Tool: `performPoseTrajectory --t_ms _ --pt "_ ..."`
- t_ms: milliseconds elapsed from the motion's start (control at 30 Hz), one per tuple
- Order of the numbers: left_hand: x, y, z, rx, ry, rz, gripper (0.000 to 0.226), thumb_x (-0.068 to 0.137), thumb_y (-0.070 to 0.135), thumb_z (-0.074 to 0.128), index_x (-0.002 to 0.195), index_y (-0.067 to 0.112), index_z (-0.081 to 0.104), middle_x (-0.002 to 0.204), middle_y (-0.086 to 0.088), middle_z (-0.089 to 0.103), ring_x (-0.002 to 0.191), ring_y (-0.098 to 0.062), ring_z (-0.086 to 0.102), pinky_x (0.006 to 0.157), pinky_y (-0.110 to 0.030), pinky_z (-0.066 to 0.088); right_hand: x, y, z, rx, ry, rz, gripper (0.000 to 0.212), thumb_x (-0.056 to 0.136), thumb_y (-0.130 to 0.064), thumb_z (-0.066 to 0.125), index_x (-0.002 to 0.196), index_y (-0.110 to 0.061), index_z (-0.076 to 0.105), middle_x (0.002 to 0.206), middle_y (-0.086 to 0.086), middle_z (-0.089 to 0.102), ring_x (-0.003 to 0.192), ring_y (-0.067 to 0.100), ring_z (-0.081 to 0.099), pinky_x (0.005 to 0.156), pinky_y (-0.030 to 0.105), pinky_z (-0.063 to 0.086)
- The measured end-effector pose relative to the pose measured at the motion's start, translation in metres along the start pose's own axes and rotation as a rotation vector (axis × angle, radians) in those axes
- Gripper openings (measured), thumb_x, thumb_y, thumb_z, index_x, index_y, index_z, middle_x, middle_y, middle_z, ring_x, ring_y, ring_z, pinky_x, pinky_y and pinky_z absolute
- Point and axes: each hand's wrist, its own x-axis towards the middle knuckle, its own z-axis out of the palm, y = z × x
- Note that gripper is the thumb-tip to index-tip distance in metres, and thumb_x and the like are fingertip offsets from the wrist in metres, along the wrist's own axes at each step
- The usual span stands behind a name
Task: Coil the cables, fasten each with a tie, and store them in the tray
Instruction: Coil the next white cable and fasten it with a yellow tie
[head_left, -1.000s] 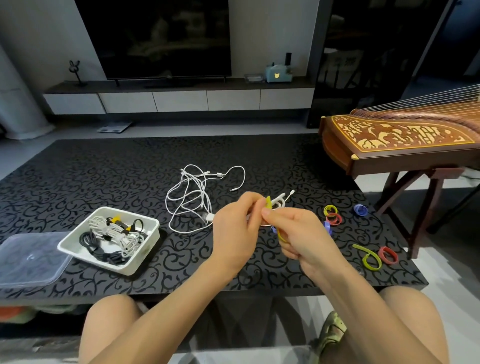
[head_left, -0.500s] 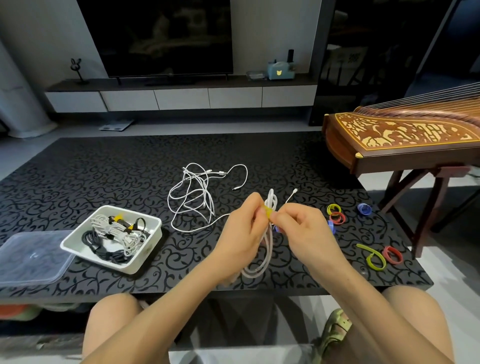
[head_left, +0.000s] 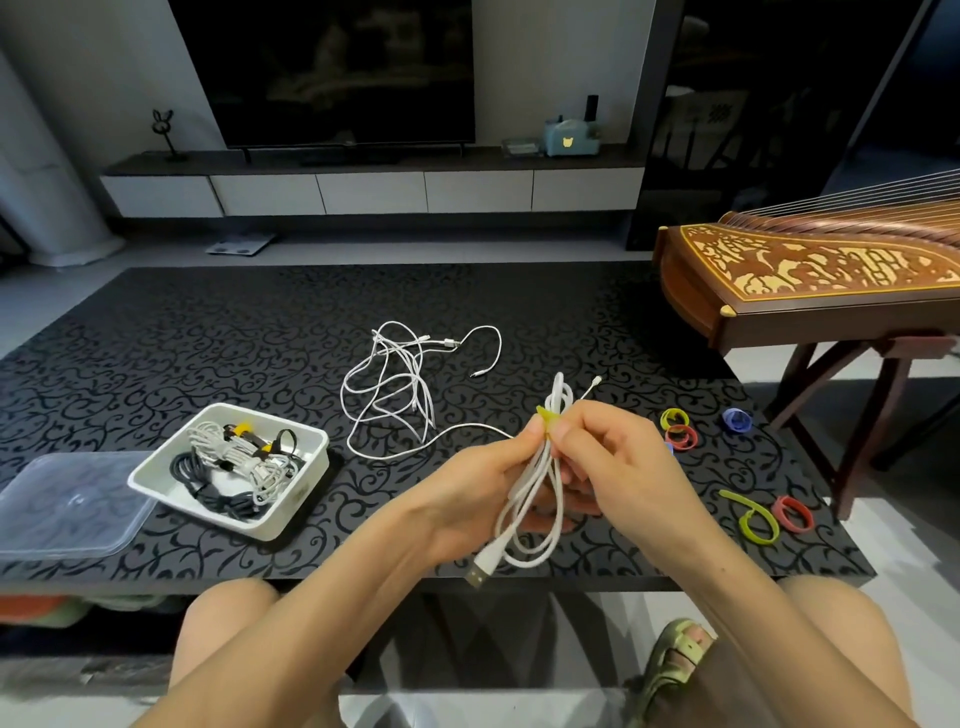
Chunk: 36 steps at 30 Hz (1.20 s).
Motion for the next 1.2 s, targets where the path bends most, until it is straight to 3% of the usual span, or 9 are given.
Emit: performPoseTrajectory --t_ms 167,300,367,533,700,833,967,1100,1200 --pt "-0.004 0.009 0.005 -0.072 0.063 -0.023 0.045 0.086 0.047 0.048 0.096 0.005 0.060 0.066 -0.003 0.059 0.065 -0.020 0.060 0.068 -0.028 0.053 -0.002 -0.005 -0.007 -0.030 -0.063 -0.058 0.030 0.097 -0.014 0.051 0.072 0.003 0.056 0.060 0.014 0.060 0.053 0.022 0.058 0.054 0.028 0.051" --pt "-0.007 0.015 0.006 -0.149 0.125 -0.028 0.030 0.089 0.034 0.052 0.074 0.011 0.064 0.058 -0.001 0.052 0.055 -0.012 0.047 0.053 -0.018 0.044 -0.006 -0.003 -0.015 -0.298 -0.020 -0.134 0.027 0.092 -0.030 0.058 0.071 -0.020 0.070 0.061 -0.007 0.065 0.059 0.009 0.053 0.062 0.018 0.042" --pt "-0.008 0.015 0.005 -0.121 0.183 -0.015 0.036 0.093 0.031 0.052 0.063 0.014 0.065 0.057 0.000 0.050 0.054 -0.010 0.046 0.047 -0.015 0.041 -0.009 0.000 -0.020 -0.445 0.037 -0.123 0.023 0.085 -0.049 0.059 0.072 -0.035 0.073 0.058 0.000 0.057 0.062 0.015 0.046 0.061 0.028 0.039" --pt "-0.008 0.012 0.003 0.065 0.344 0.109 0.036 0.094 0.033 0.051 0.067 0.013 0.065 0.057 0.001 0.054 0.056 -0.008 0.051 0.049 -0.012 0.040 -0.018 0.010 -0.020 -0.501 0.010 0.030 0.018 0.088 -0.041 0.056 0.079 -0.043 0.072 0.069 -0.019 0.070 0.075 -0.007 0.063 0.077 0.024 0.045" --pt "-0.019 0.011 0.004 0.314 0.268 0.237 0.044 0.093 0.032 0.053 0.088 -0.010 0.064 0.064 0.006 0.063 0.071 -0.003 0.062 0.080 -0.021 0.041 -0.016 0.012 -0.027 -0.151 -0.123 0.295 0.040 0.091 -0.051 0.038 0.103 -0.032 0.072 0.098 -0.021 0.072 0.100 -0.013 0.060 0.083 0.005 0.036" --pt "-0.025 0.009 0.012 0.679 0.435 0.397 0.026 0.094 0.032 0.055 0.089 0.012 0.072 0.066 0.011 0.057 0.063 -0.004 0.049 0.067 -0.023 0.040 -0.007 0.012 -0.027 0.001 -0.053 0.438 0.030 0.093 -0.040 0.051 0.098 -0.023 0.075 0.094 -0.007 0.075 0.099 -0.002 0.065 0.099 0.032 0.030" --pt "-0.033 0.009 0.022 1.070 0.450 0.613 0.038 0.091 0.044 0.047 0.078 0.014 0.066 0.068 0.008 0.058 0.065 -0.010 0.054 0.064 -0.031 0.043 0.004 0.010 -0.023 0.068 -0.091 0.489 0.028 0.079 -0.014 0.072 0.107 -0.014 0.070 0.084 0.008 0.074 0.072 0.015 0.069 0.069 0.029 0.054" --pt "-0.040 0.009 0.026 1.228 0.339 0.688 0.026 0.091 0.035 0.053 0.078 0.016 0.065 0.062 0.012 0.045 0.060 -0.007 0.044 0.059 -0.019 0.033 0.019 -0.001 -0.030 0.091 -0.090 0.467 0.031 0.086 0.000 0.061 0.116 -0.007 0.058 0.069 0.010 0.067 0.055 0.013 0.058 0.054 0.021 0.048" --pt "-0.041 0.003 0.029 1.271 0.287 0.604 0.016 0.091 0.031 0.057 0.087 0.021 0.069 0.069 0.012 0.053 0.068 -0.003 0.048 0.064 -0.011 0.031 0.024 -0.018 -0.028 -0.090 -0.263 0.326 0.008 0.086 -0.002 0.064 0.094 -0.001 0.062 0.050 -0.001 0.062 0.044 0.007 0.051 0.045 0.017 0.042"
